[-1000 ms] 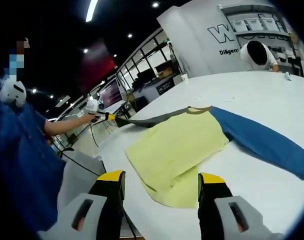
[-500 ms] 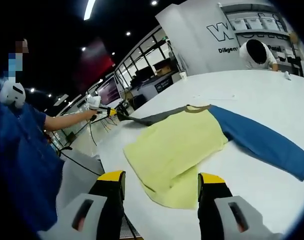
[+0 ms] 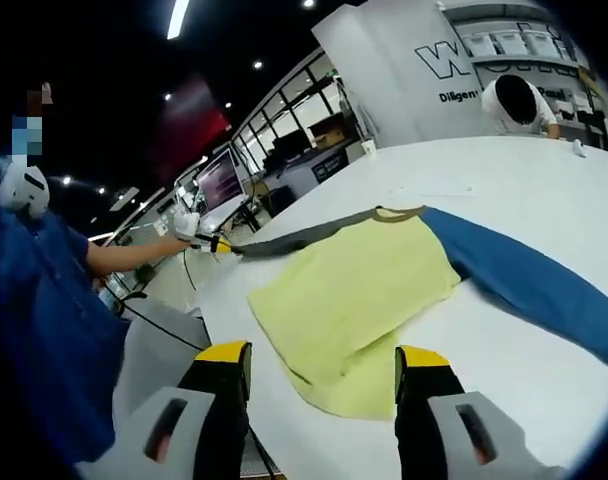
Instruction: Fold the garment on the visible template until the final outline fits inside the template.
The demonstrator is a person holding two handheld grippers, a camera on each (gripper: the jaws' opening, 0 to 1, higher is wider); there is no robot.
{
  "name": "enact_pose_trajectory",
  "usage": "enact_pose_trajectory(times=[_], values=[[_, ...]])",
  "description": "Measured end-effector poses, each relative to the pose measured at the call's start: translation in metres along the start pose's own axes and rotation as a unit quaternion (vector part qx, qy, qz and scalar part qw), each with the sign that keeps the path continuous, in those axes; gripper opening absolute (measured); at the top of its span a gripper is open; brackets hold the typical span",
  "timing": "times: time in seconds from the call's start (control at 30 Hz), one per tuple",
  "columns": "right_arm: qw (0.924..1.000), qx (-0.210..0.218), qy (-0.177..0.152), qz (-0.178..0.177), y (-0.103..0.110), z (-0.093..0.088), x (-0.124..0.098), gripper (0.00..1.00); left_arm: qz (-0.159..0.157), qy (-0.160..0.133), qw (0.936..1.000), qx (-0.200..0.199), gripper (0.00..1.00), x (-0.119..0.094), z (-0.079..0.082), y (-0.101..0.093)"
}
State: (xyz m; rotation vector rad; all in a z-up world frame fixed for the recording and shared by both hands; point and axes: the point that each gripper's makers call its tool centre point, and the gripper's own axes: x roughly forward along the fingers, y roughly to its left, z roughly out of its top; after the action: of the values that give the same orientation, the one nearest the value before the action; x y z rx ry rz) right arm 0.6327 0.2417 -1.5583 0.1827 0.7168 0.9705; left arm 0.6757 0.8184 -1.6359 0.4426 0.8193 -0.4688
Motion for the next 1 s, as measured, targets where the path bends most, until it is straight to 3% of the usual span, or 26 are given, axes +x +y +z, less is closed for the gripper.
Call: enact_pose_trajectory(times=[0.17, 0.27, 0.37, 0.53, 0.67, 1.0], values=[[1.0, 0.0, 0.002, 0.004, 0.002, 0.0, 0.003, 0.56, -0.011, 0.008, 0.9999, -0.009, 0.01, 0.005, -0.009, -0.023], [1.0, -0.001, 0.005, 0.006, 0.002, 0.0, 0.004, 0.57, -0.01, 0.007, 0.9998, -0.016, 0.02, 0.003, -0.01, -0.027], [1.0, 0.0, 0.004, 0.005, 0.003, -0.001, 0.004, 0.57, -0.003, 0.006, 0.9997, -0.024, 0.05, 0.002, -0.014, -0.017], [1.0, 0.003, 0.003, 0.002, 0.002, -0.002, 0.003, 0.57, 0.016, -0.01, 0.9993, -0.034, 0.18, 0.0, -0.01, -0.002], [1.0, 0.004, 0.003, -0.001, 0.001, -0.003, 0.003, 0.57, 0.025, -0.018, 0.9989, -0.035, 0.15, 0.003, -0.004, 0.005], [0.9999, 0.008, 0.004, -0.012, 0.0, -0.007, -0.003, 0.57, 0.041, -0.01, 0.9979, -0.049, 0.05, 0.039, 0.007, 0.003]])
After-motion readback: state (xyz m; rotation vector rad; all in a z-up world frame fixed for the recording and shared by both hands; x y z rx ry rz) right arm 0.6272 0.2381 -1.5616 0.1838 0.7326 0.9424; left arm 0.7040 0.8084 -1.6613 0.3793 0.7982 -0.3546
